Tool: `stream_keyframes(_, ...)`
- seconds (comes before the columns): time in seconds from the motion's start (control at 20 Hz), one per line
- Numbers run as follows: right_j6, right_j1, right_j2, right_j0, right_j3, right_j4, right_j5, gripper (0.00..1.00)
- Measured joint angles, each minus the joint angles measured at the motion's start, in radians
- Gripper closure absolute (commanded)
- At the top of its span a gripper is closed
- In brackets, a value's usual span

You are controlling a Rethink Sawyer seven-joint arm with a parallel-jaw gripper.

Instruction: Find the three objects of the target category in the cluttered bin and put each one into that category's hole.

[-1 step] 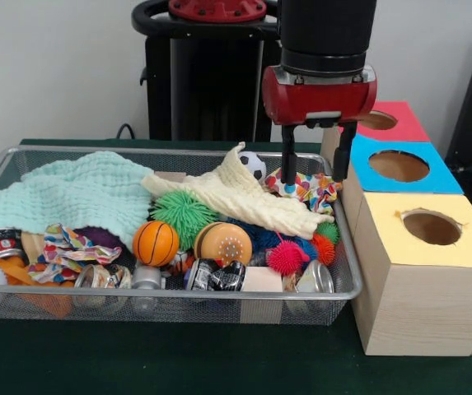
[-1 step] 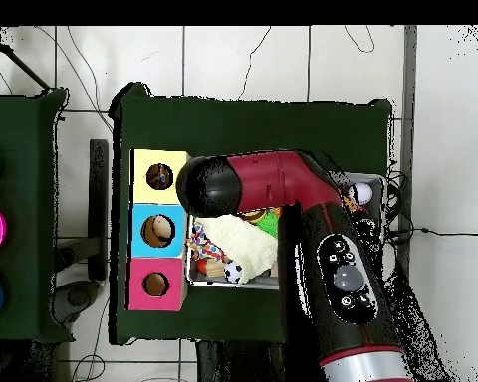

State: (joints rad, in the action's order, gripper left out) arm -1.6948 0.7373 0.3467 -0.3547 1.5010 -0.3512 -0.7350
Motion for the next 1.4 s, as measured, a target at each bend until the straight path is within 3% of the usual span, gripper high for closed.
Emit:
stream_keyframes(0.45,0.0,-0.003,0.0,-0.027,0.0,0.001,0.0,0.0)
stream_keyframes(1.4,0.0,-0.044,-0.001,-0.187,-0.043,-0.005,0.0,0.0)
